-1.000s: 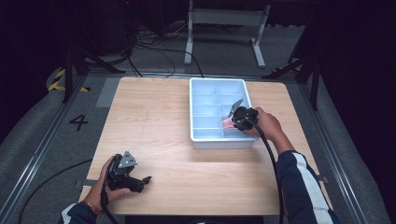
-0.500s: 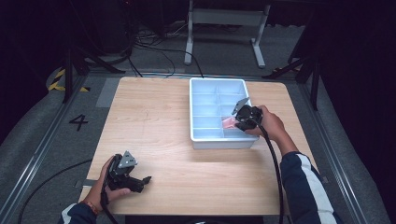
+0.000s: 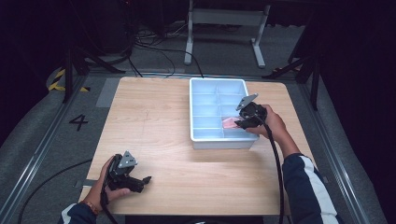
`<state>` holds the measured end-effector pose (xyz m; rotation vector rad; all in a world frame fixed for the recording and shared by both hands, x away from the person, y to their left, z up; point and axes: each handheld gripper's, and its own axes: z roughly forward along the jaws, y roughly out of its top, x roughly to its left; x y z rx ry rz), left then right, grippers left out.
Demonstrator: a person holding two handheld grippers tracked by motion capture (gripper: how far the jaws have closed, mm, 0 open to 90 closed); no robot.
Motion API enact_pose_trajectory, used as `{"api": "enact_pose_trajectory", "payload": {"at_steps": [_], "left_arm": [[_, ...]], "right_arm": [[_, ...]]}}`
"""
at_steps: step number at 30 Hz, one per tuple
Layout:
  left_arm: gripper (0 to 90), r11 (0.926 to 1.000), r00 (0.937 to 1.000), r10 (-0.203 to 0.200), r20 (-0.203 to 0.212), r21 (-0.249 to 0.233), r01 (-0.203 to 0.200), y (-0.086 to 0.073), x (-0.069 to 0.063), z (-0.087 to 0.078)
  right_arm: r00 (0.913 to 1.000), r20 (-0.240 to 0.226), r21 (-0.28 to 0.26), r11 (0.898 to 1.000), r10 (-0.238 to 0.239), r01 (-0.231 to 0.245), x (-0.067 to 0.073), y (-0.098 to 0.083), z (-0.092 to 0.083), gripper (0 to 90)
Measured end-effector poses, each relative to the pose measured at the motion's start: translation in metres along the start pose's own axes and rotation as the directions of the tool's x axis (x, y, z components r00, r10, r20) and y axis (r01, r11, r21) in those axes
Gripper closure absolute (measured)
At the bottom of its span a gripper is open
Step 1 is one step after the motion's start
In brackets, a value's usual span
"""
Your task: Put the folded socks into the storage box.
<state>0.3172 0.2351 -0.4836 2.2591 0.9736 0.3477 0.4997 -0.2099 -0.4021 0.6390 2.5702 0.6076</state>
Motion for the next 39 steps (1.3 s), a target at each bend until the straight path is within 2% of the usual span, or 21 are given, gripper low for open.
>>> {"api": "enact_pose_trajectory", "payload": {"at_steps": [5, 19, 39], "left_arm": [[0.4, 1.0000, 1.0000, 0.000, 0.000, 0.000, 0.000, 0.000, 0.000, 0.000], [0.4, 1.0000, 1.0000, 0.000, -0.001, 0.001, 0.000, 0.000, 0.000, 0.000], [0.4, 1.0000, 1.0000, -0.001, 0.000, 0.000, 0.001, 0.000, 0.000, 0.000]], "right_arm": [[0.9996, -0.020, -0.042, 0.999, 0.021, -0.022, 0.000, -0.001, -0.007, 56.3], [0.9990, -0.030, -0.118, 0.992, 0.035, -0.038, 0.006, -0.003, -0.032, 56.4], [0.9992, -0.024, -0.163, 0.986, 0.032, -0.035, 0.015, -0.014, -0.064, 52.9]]}}
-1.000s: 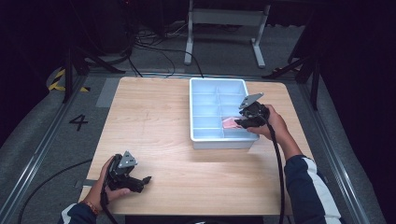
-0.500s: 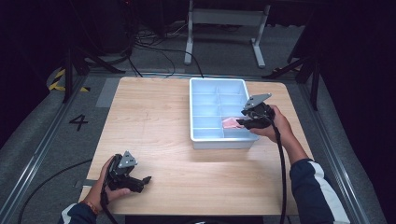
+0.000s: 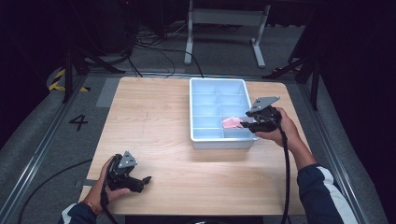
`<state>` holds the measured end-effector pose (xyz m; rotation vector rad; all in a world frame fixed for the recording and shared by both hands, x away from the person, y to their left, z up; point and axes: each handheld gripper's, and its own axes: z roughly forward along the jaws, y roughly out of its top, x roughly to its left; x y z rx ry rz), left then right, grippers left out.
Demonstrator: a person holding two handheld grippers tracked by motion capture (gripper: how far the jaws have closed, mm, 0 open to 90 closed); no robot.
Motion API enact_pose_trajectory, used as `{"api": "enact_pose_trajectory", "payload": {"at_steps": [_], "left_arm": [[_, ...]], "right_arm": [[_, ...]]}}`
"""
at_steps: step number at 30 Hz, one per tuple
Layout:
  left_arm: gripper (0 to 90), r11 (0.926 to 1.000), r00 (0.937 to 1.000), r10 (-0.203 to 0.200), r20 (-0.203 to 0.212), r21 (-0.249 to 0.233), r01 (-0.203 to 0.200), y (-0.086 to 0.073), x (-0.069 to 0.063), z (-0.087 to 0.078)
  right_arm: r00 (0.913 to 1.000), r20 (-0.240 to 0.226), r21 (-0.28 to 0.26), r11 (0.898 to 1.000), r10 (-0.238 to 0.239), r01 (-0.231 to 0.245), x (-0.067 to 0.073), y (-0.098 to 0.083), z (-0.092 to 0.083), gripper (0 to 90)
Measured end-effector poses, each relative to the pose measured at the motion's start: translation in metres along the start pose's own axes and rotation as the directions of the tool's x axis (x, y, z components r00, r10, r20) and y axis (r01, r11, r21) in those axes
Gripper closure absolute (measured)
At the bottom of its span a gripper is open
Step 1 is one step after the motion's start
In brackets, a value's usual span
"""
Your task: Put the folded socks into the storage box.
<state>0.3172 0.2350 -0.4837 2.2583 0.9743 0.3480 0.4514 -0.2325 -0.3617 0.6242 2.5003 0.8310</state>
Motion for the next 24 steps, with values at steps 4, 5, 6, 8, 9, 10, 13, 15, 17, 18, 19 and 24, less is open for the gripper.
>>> {"api": "enact_pose_trajectory", "payload": {"at_steps": [4, 5, 6, 8, 9, 10, 13, 15, 17, 18, 19, 24], "left_arm": [[0.4, 1.0000, 1.0000, 0.000, 0.000, 0.000, 0.000, 0.000, 0.000, 0.000], [0.4, 1.0000, 1.0000, -0.001, 0.000, 0.000, 0.001, 0.000, 0.000, 0.000], [0.4, 1.0000, 1.0000, 0.000, -0.001, 0.000, 0.000, 0.000, 0.000, 0.000], [0.4, 1.0000, 1.0000, -0.001, -0.001, 0.000, 0.001, 0.000, 0.000, 0.000], [0.4, 1.0000, 1.0000, -0.001, 0.000, 0.000, 0.001, 0.000, 0.000, 0.000], [0.4, 1.0000, 1.0000, -0.002, 0.001, -0.002, 0.002, 0.000, 0.000, 0.000], [0.4, 1.0000, 1.0000, -0.001, -0.001, 0.001, 0.001, 0.000, 0.000, 0.000], [0.4, 1.0000, 1.0000, -0.002, -0.001, 0.001, 0.002, 0.000, 0.000, 0.000], [0.4, 1.0000, 1.0000, -0.003, 0.000, -0.002, 0.003, 0.000, 0.000, 0.000], [0.4, 1.0000, 1.0000, -0.002, 0.000, -0.001, 0.002, 0.000, 0.000, 0.000], [0.4, 1.0000, 1.0000, -0.003, 0.000, -0.002, 0.003, 0.000, 0.000, 0.000], [0.4, 1.0000, 1.0000, -0.002, 0.000, -0.002, 0.002, 0.000, 0.000, 0.000]], "right_arm": [[1.0000, 0.001, -0.007, 1.000, 0.000, 0.000, 0.002, -0.001, -0.004, 51.2], [1.0000, 0.006, -0.005, 1.000, -0.004, 0.004, 0.003, -0.001, -0.005, 50.4], [0.9999, 0.008, -0.002, 1.000, -0.006, 0.006, 0.004, -0.002, -0.006, 50.0], [0.9999, 0.011, -0.008, 1.000, -0.006, 0.006, 0.006, -0.002, -0.010, 48.9], [0.9999, 0.012, -0.013, 1.000, -0.003, 0.003, 0.007, -0.003, -0.012, 48.3], [1.0000, 0.009, -0.016, 1.000, 0.001, -0.001, 0.008, -0.004, -0.015, 48.0], [0.9999, 0.013, -0.026, 1.000, -0.005, 0.006, 0.010, -0.006, -0.020, 47.1], [0.9999, 0.013, -0.027, 1.000, -0.008, 0.008, 0.012, -0.009, -0.023, 46.3], [0.9999, 0.013, -0.034, 0.999, -0.001, 0.001, 0.014, -0.012, -0.026, 45.7], [1.0000, 0.009, -0.038, 0.999, 0.003, -0.003, 0.014, -0.014, -0.028, 45.5], [0.9999, 0.010, -0.043, 0.999, 0.001, 0.000, 0.014, -0.016, -0.029, 45.3], [0.9997, 0.020, -0.059, 0.998, 0.017, -0.015, 0.016, -0.027, -0.036, 44.2]]}}
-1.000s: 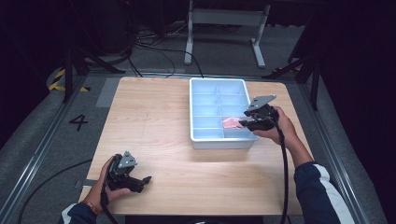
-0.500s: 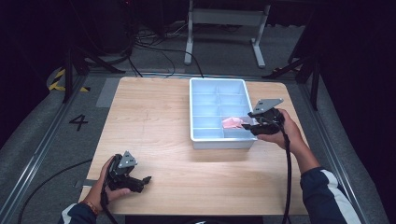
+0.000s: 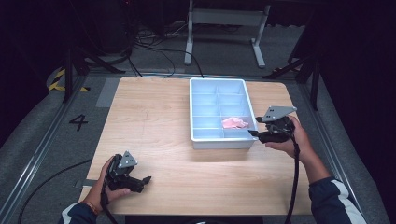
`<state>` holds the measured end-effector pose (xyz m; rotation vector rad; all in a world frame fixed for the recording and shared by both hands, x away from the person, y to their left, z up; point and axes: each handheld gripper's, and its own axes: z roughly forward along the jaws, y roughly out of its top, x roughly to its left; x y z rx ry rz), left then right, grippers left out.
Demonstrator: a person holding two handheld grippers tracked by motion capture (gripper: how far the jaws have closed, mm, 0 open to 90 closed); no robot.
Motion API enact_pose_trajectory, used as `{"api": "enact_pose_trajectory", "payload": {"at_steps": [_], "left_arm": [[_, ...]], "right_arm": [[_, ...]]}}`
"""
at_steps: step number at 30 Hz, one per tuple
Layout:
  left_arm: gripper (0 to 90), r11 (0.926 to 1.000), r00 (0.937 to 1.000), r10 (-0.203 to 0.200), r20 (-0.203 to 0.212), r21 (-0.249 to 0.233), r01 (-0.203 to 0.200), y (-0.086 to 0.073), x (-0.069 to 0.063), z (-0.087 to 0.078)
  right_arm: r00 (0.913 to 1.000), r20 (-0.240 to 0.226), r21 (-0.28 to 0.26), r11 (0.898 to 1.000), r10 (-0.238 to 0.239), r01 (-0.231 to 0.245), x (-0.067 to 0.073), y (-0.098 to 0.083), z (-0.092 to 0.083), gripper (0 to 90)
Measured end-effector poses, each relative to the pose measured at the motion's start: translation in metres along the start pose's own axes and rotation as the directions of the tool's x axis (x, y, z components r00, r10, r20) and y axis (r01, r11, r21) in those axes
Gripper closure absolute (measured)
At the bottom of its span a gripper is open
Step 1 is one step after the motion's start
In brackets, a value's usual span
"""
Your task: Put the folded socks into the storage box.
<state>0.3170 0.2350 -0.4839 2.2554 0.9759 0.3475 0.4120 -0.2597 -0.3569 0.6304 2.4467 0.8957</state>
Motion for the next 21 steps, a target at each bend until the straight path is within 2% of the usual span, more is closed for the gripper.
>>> {"api": "enact_pose_trajectory", "payload": {"at_steps": [12, 21], "left_arm": [[0.4, 1.0000, 1.0000, 0.000, 0.000, 0.000, 0.000, 0.000, 0.000, 0.000], [0.4, 1.0000, 1.0000, 0.000, 0.000, 0.000, 0.000, 0.000, 0.000, 0.000]], "right_arm": [[0.9996, 0.009, -0.018, 0.999, 0.029, -0.028, 0.005, -0.026, -0.012, 42.1], [0.9996, 0.011, -0.019, 0.999, 0.027, -0.027, 0.012, -0.041, -0.019, 41.6]]}}
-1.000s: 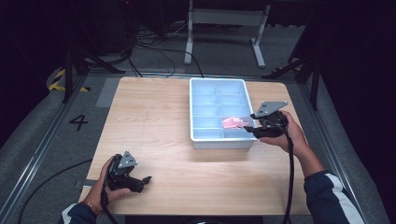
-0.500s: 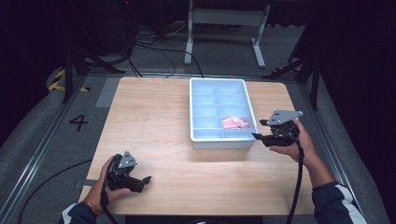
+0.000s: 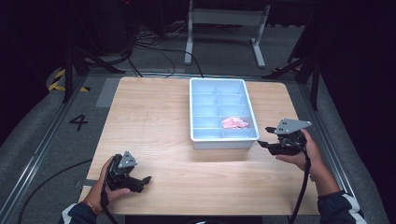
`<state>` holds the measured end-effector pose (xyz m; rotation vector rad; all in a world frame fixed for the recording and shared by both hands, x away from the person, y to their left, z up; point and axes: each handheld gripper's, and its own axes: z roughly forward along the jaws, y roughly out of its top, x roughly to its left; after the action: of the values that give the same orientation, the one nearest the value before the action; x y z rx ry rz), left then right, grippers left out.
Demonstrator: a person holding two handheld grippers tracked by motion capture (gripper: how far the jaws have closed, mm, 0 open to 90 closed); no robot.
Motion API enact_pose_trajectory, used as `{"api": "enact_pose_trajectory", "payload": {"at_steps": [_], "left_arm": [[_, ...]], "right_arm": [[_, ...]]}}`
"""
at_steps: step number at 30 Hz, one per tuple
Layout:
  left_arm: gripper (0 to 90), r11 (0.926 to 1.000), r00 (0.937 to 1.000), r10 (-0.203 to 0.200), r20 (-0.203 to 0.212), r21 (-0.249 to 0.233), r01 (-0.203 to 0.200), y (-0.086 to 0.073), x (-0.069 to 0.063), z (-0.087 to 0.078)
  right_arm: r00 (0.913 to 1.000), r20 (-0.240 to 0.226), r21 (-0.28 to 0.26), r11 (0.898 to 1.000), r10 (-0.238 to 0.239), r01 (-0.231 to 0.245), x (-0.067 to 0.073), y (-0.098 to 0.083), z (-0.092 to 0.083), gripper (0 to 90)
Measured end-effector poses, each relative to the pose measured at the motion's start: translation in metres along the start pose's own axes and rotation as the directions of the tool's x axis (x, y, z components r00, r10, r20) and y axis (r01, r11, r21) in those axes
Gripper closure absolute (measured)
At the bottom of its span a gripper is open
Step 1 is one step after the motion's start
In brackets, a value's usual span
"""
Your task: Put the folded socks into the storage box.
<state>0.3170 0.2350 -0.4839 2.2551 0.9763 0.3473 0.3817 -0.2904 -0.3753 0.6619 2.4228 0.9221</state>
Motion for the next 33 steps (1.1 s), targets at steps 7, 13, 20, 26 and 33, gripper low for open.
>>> {"api": "enact_pose_trajectory", "payload": {"at_steps": [7, 13, 20, 26, 33], "left_arm": [[0.4, 1.0000, 1.0000, 0.000, 0.000, 0.000, 0.000, 0.000, 0.000, 0.000], [0.4, 1.0000, 1.0000, 0.000, 0.000, 0.000, 0.000, 0.000, 0.000, 0.000], [0.4, 1.0000, 1.0000, 0.000, 0.000, 0.000, 0.000, 0.000, 0.000, 0.000], [0.4, 1.0000, 1.0000, 0.000, 0.000, 0.000, 0.000, 0.000, 0.000, 0.000], [0.4, 1.0000, 1.0000, 0.000, 0.000, 0.000, 0.000, 0.000, 0.000, 0.000]], "right_arm": [[1.0000, 0.004, 0.008, 1.000, 0.003, -0.003, 0.003, -0.015, -0.005, 41.3], [0.9998, 0.004, 0.016, 1.000, 0.018, -0.018, 0.004, -0.026, -0.007, 41.2], [0.9997, 0.002, 0.031, 0.999, 0.023, -0.023, 0.006, -0.041, -0.006, 40.9], [0.9994, 0.001, 0.043, 0.998, 0.035, -0.035, 0.006, -0.055, -0.005, 40.5], [0.9992, -0.001, 0.053, 0.998, 0.040, -0.040, 0.010, -0.071, -0.003, 39.6]]}}
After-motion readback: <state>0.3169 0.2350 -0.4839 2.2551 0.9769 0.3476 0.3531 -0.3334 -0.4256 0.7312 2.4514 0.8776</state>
